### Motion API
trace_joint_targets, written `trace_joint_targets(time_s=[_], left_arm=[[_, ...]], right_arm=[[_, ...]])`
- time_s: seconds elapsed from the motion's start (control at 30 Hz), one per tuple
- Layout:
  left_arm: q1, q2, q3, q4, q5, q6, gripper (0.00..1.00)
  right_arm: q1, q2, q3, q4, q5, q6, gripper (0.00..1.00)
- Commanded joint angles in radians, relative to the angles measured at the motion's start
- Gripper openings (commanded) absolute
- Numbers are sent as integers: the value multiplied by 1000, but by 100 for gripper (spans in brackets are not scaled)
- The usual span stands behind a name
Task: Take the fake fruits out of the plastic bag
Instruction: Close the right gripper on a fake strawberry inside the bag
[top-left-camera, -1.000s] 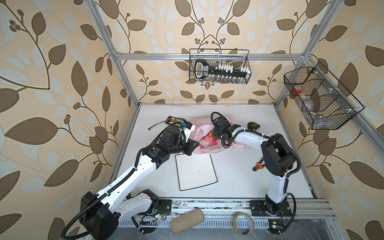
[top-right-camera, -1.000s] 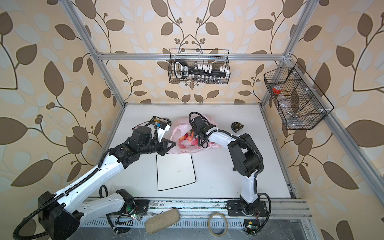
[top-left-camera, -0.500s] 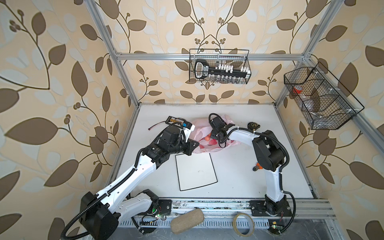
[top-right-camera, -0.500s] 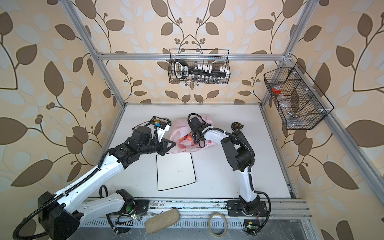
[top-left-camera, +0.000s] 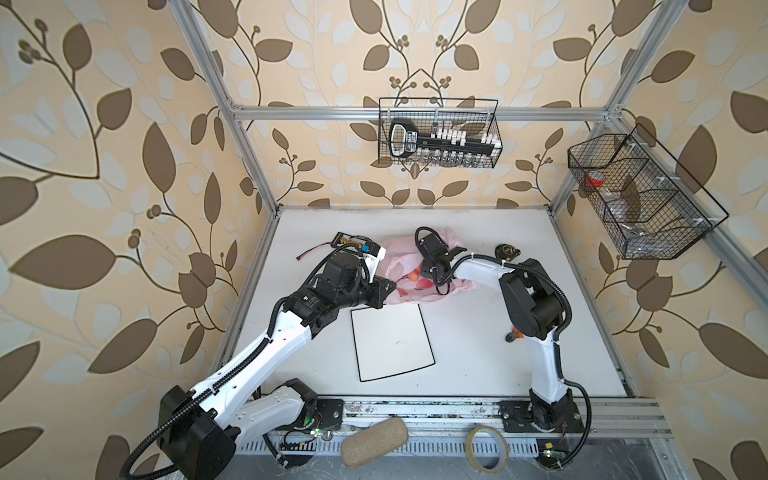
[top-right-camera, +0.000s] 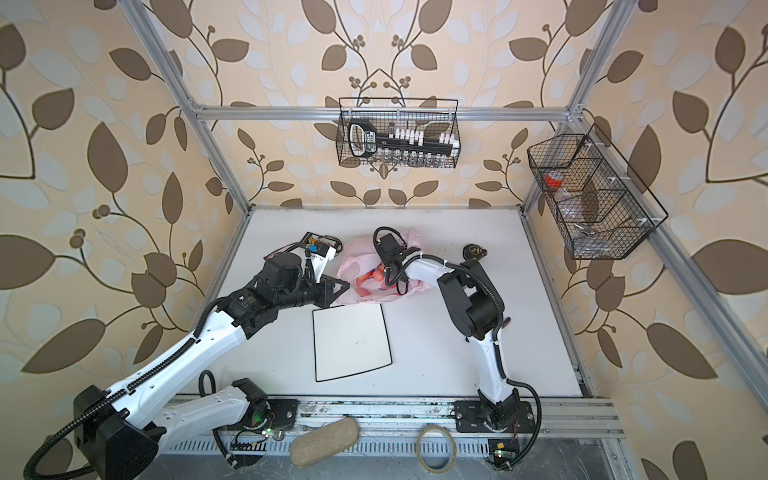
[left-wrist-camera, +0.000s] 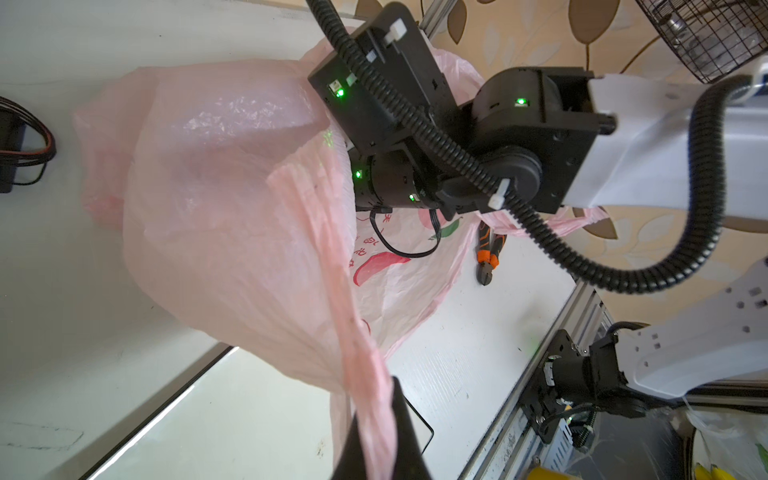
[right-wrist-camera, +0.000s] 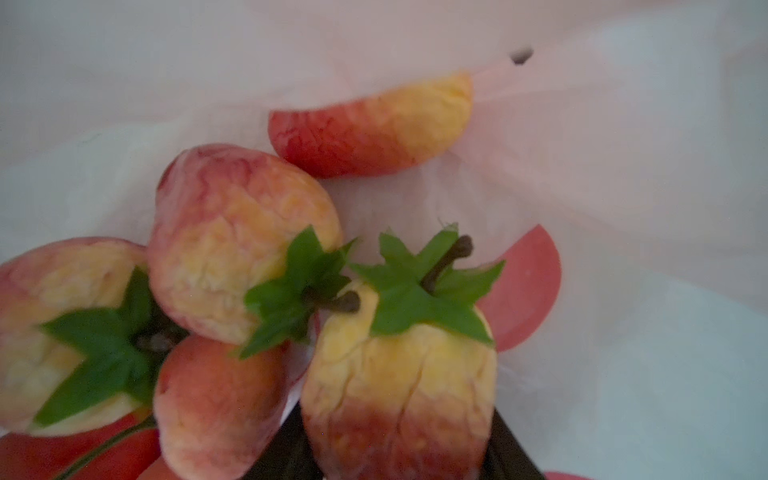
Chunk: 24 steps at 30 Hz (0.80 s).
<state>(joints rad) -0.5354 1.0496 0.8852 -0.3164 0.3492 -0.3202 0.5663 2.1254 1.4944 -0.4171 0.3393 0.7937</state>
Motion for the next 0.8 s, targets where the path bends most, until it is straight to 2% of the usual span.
trace_joint_targets(time_s=[0.0, 0.3, 0.5, 0.77], left_arm=[[5, -16, 20, 34, -48, -35, 0], [5, 0, 24, 43, -97, -50, 0], [5, 6, 1, 110, -155, -93, 0], [5, 50, 7, 147, -149, -132, 0]], right_arm=[[-4, -67, 7, -1, -9, -43, 37], [-5, -231, -113, 24, -135, -138, 33], [4, -352, -170, 21, -288, -228, 31], [20, -530, -250, -24, -488, -409, 31]])
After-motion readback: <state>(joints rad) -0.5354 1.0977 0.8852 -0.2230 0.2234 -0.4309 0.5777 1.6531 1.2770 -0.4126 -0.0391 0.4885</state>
